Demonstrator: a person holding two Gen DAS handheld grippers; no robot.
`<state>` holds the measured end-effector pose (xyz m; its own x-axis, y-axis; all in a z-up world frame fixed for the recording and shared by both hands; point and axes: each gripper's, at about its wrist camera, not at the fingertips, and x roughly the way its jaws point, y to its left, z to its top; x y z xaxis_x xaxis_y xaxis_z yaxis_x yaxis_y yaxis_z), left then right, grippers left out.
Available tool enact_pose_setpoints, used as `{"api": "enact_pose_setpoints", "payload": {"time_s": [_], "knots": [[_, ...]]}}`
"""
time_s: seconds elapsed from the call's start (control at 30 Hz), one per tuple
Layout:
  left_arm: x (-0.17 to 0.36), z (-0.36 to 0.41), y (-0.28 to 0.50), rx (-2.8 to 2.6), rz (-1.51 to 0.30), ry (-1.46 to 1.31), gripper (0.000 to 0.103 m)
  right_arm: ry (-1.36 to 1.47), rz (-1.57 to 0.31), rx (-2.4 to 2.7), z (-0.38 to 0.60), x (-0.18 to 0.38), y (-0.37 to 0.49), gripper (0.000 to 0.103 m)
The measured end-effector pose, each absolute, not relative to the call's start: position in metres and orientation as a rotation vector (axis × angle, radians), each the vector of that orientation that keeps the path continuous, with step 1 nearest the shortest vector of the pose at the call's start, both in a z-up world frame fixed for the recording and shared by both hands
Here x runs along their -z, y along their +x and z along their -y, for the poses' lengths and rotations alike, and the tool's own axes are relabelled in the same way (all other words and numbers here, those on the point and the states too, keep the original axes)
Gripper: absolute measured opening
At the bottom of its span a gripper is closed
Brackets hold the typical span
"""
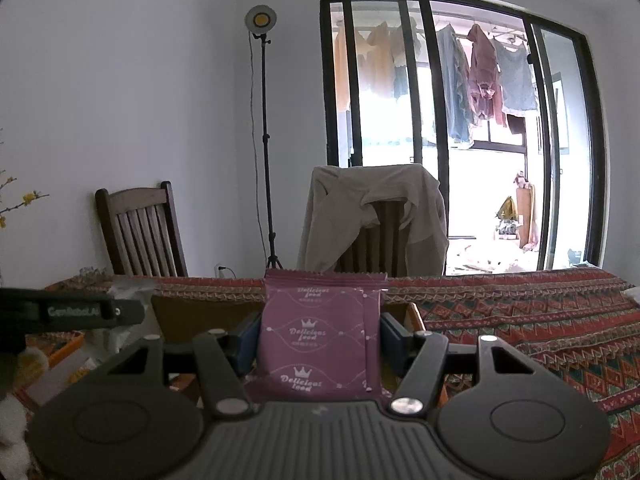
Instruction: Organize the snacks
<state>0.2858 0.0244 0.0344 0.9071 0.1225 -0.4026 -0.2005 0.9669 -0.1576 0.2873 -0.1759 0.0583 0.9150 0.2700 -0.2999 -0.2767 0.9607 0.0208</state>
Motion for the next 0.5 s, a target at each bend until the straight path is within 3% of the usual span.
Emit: {"api": "enact_pose_setpoints", "payload": {"time_s": [0.37,0.4,0.47,0.5], "knots": [[-0.033,-0.024,0.281,-0.165,-0.383,-0.208,0.045,-0.02,-0.332,-0.279,0.176,-0.053,0.29,0.061],[-0.033,-0.025,0.28,-0.164,-0.378,-0.213,0.048,-0.017,-0.333,-0.283,0.176,-0.054,0.29,0.062],[-0.033,-0.028,0.277,-0.167,-0.359,-0.227,0.074,-0.015,-0.326,-0.285,0.177,-0.054,0.289,0.069],[-0.034,-0.029,0.275,-0.171,-0.344,-0.235,0.081,-0.011,-0.321,-0.289,0.177,-0.054,0.288,0.074]]}}
